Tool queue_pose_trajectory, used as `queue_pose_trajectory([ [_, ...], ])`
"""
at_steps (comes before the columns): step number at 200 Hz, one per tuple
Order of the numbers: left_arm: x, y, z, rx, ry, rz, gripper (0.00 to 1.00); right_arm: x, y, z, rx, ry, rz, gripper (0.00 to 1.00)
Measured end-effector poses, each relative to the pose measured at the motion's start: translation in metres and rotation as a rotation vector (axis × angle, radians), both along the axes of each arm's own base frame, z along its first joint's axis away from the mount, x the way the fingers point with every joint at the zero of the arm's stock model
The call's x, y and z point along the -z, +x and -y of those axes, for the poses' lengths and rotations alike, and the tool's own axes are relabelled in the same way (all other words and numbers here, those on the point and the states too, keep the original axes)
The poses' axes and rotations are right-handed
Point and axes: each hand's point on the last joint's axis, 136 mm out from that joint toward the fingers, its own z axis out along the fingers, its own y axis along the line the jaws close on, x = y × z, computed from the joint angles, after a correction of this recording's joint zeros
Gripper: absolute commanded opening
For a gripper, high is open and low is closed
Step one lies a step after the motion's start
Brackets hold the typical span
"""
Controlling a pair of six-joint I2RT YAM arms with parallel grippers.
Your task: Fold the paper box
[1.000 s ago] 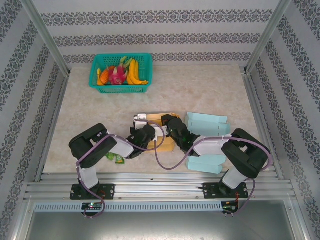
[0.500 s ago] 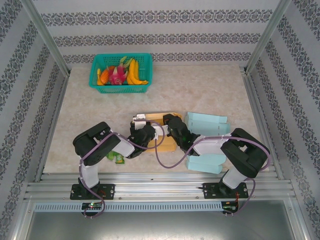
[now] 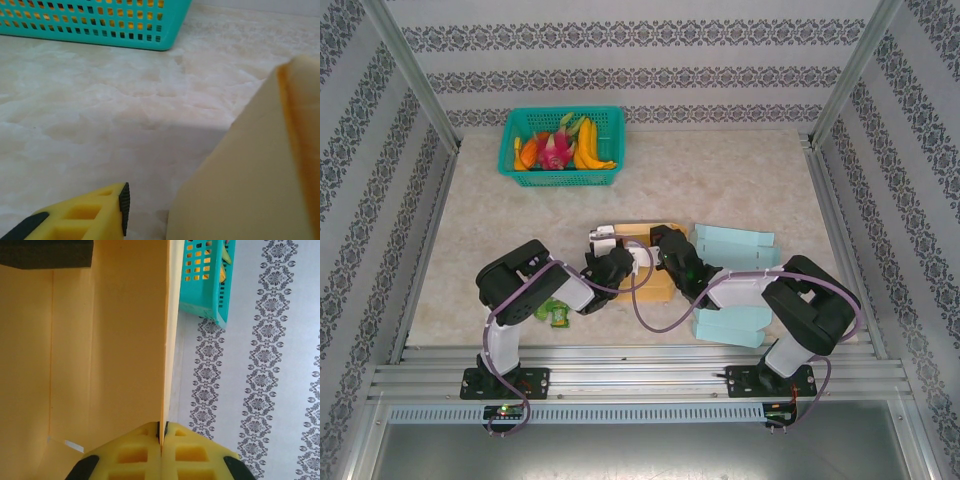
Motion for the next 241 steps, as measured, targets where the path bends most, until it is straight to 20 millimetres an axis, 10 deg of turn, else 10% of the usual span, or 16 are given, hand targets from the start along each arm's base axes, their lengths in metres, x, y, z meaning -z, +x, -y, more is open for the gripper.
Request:
queue_pose_trajectory([
  [241, 0.008, -0.001, -0.009, 0.163, -0.01, -0.019, 0.49, 0.0, 0.001, -0.007, -0.001, 0.022, -0.026, 0.0],
])
